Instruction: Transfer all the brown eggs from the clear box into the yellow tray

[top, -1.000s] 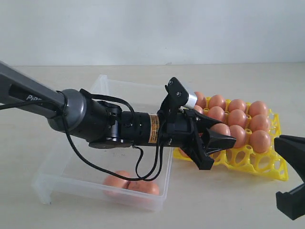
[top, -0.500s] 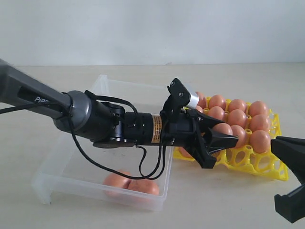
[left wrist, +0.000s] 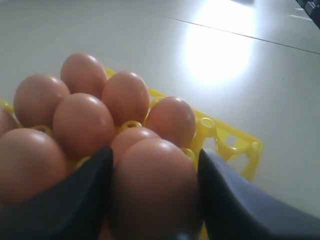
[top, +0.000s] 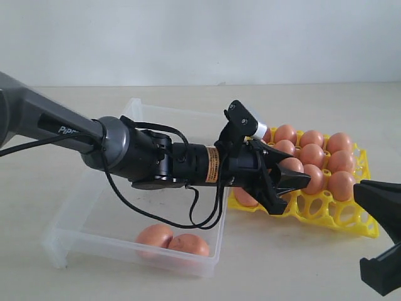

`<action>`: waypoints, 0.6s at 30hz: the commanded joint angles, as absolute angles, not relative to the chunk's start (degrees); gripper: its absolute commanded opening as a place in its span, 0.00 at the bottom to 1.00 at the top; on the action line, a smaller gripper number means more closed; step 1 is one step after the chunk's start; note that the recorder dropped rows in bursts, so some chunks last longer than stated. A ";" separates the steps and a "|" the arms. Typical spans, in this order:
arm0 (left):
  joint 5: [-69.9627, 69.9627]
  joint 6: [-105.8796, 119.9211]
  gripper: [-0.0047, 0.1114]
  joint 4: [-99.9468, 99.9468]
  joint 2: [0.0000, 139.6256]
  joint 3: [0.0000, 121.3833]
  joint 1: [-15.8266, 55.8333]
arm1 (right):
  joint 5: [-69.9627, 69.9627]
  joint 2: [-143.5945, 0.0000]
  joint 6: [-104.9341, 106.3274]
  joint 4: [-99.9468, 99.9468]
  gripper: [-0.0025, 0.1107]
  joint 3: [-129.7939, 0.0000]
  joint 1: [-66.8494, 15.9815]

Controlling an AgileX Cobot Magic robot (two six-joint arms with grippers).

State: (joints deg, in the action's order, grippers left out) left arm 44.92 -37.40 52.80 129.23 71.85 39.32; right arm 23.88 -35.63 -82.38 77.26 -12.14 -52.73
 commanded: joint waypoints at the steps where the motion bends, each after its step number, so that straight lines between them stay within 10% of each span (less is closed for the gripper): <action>1: 44.95 -36.13 0.07 52.05 129.37 72.16 39.10 | 23.63 -35.34 -81.74 77.40 0.02 -12.53 -52.58; 18: 44.85 -33.38 0.07 64.95 129.37 72.25 39.10 | 23.40 -35.34 -81.74 77.40 0.02 -12.53 -52.58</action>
